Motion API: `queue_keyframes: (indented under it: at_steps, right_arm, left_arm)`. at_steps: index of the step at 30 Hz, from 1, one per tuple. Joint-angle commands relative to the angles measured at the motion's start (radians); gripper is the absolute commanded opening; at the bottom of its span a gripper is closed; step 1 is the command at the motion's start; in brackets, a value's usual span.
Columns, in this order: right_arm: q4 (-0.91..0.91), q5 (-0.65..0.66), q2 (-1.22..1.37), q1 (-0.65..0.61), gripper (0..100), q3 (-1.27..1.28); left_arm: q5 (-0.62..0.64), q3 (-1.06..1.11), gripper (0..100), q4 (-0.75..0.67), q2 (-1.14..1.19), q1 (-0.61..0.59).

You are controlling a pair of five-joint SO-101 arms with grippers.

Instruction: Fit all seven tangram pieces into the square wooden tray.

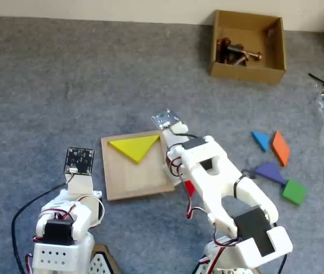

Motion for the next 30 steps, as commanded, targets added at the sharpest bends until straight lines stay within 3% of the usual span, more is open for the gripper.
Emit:
queue_keyframes:
  at_steps: [1, 7, 18, 24, 30]
  right_arm:
    - [-0.008, -0.006, -0.004, -0.015, 33.2, 0.022]
    - [-0.008, -0.074, -0.004, -0.015, 33.2, 0.024]
    - [-0.007, -0.078, -0.004, -0.004, 33.1, 0.024]
    - [-0.008, -0.077, -0.004, -0.004, 24.6, 0.024]
    - [-0.008, -0.081, -0.004, -0.004, 23.9, 0.024]
  left_arm:
    - [0.008, 0.019, 1, -0.002, -0.007, 0.015]
    - [0.008, 0.019, 1, -0.002, -0.007, 0.015]
    - [0.008, 0.019, 1, -0.002, -0.007, 0.015]
    - [0.008, 0.019, 1, -0.002, -0.007, 0.015]
    - [0.008, 0.019, 1, -0.002, -0.007, 0.015]
